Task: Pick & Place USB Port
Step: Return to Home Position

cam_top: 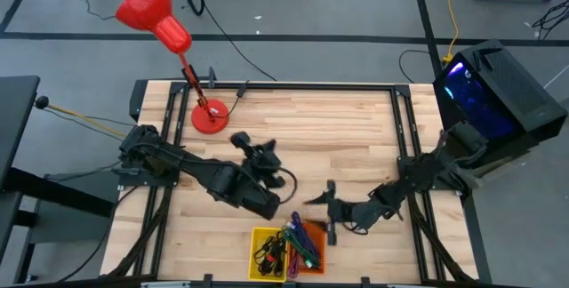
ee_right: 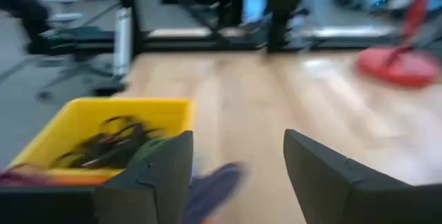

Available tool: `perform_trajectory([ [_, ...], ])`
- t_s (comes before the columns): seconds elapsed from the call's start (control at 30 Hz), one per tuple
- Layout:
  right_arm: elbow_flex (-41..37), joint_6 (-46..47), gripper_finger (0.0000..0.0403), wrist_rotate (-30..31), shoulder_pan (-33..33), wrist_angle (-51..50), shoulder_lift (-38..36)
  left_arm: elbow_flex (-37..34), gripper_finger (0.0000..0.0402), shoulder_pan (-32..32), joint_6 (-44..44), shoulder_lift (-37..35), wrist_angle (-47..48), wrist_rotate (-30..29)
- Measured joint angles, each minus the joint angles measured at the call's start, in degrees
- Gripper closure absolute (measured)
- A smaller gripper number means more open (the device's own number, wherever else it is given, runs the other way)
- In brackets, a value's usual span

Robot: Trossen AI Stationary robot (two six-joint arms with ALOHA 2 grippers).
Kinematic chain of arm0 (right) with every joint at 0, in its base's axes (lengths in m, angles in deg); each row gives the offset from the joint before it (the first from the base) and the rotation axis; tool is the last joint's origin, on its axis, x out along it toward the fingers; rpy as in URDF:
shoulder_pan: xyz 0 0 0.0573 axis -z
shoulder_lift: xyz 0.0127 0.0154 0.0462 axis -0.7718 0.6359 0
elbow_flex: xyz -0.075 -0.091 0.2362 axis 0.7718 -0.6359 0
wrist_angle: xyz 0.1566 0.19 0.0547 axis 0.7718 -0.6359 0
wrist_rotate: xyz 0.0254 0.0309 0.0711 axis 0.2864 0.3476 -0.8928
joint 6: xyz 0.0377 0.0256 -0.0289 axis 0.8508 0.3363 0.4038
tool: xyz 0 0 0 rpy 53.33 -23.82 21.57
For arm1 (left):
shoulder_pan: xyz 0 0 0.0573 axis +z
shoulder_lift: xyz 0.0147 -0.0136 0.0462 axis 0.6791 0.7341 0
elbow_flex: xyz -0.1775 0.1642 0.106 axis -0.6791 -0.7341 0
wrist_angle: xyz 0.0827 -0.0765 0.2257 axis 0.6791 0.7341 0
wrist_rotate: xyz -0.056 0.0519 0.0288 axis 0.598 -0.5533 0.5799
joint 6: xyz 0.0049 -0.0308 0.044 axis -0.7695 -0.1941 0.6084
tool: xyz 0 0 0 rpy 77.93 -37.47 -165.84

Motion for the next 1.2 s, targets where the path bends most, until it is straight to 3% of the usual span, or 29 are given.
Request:
perform_trajectory([
  [0.13, -6.1, -3.1, 0.0189, 6.8, 0.0, -0.2, -8.8, 0.0, 0.0376, 0.4, -20.3, -0.8, 19.3, -1.9],
  [0.17, -8.6, -3.4, 0.0192, 8.4, 0.0, -0.3, -11.6, -0.5, 0.0376, 0.3, -24.0, -0.8, 20.4, -3.0],
  [0.3, -19.8, -1.5, 0.0204, 12.8, -0.2, -0.3, -22.9, -8.2, 0.0376, -0.5, -21.7, -3.2, 17.4, -6.7],
  [0.5, -35.3, 2.7, 0.0219, 13.6, -2.3, 8.1, -40.2, -26.1, 0.0376, -1.5, -39.1, -10.7, 19.0, -5.4],
  [0.63, -39.6, -2.5, 0.0225, 15.1, -2.6, 10.4, -47.0, -39.8, 0.0376, -4.4, -52.8, -17.4, 11.5, -13.1],
  [0.73, -39.7, -9.4, 0.0225, 17.0, -2.7, 8.7, -50.1, -49.1, 0.0376, -6.7, -54.4, -20.7, 0.2, -15.3],
  [0.87, -39.6, -17.8, 0.0225, 23.8, -2.6, 10.1, -51.7, -59.4, 0.0376, -11.3, -54.2, -22.2, -13.1, -14.2],
  [0.97, -39.6, -22.6, 0.0225, 32.4, -2.6, 11.1, -52.3, -65.5, 0.0376, -15.7, -55.0, -22.3, -22.0, -14.0],
  [1.07, -39.6, -24.1, 0.0225, 40.7, -2.6, 10.9, -52.2, -69.9, 0.0376, -18.8, -55.2, -22.3, -30.7, -12.8],
  [1.2, -39.6, -24.0, 0.0225, 45.3, -2.7, 11.6, -52.1, -73.2, 0.0376, -21.3, -53.9, -22.3, -36.7, -8.1],
])
